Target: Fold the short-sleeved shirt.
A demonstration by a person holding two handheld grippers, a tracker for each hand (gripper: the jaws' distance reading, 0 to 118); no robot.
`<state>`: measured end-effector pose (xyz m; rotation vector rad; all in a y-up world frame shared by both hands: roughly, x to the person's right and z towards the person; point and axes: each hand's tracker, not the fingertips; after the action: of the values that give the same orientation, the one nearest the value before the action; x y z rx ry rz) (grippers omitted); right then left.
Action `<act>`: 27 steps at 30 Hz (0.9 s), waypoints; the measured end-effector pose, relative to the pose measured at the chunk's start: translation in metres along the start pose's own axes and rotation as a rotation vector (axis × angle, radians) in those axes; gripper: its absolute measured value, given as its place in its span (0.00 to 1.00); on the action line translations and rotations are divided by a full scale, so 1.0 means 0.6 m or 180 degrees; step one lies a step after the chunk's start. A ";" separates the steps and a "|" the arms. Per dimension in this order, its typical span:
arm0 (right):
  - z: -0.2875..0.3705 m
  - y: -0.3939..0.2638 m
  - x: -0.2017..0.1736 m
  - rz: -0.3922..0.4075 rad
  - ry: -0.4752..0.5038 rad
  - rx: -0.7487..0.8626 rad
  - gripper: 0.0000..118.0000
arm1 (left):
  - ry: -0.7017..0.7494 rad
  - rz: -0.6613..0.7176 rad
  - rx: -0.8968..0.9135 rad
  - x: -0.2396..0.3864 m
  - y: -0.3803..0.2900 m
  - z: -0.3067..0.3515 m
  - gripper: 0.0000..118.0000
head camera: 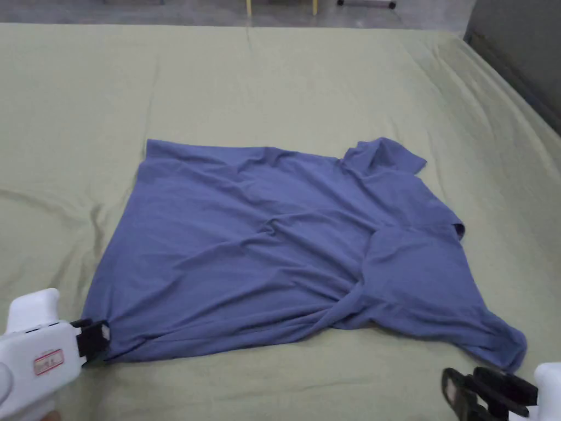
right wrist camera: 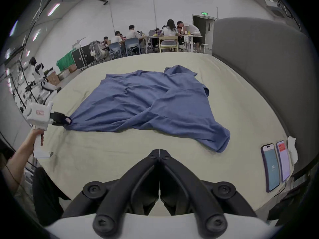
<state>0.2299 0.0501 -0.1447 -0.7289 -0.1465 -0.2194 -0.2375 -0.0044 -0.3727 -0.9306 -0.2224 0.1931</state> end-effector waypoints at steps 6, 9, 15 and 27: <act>-0.066 0.036 0.086 -0.0464 -0.0127 -0.0230 1.00 | -0.0133 -0.0066 0.0212 0.030 0.018 0.033 0.00; -0.126 0.044 0.129 -0.0503 -0.0410 -0.0302 1.00 | -0.0119 -0.0118 0.0195 0.034 0.019 0.031 0.00; -0.242 0.046 0.176 -0.0410 -0.0585 -0.0692 0.48 | -0.0104 -0.0040 0.0062 0.026 0.020 0.012 0.00; -0.167 0.184 0.144 -0.0341 -0.0127 0.0021 0.11 | -0.0243 -0.0153 0.0233 0.063 0.168 0.035 0.00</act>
<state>0.3465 0.0502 -0.2715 -0.7198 -0.2245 -0.3064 -0.2136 0.0803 -0.4385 -0.8452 -0.3059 0.1915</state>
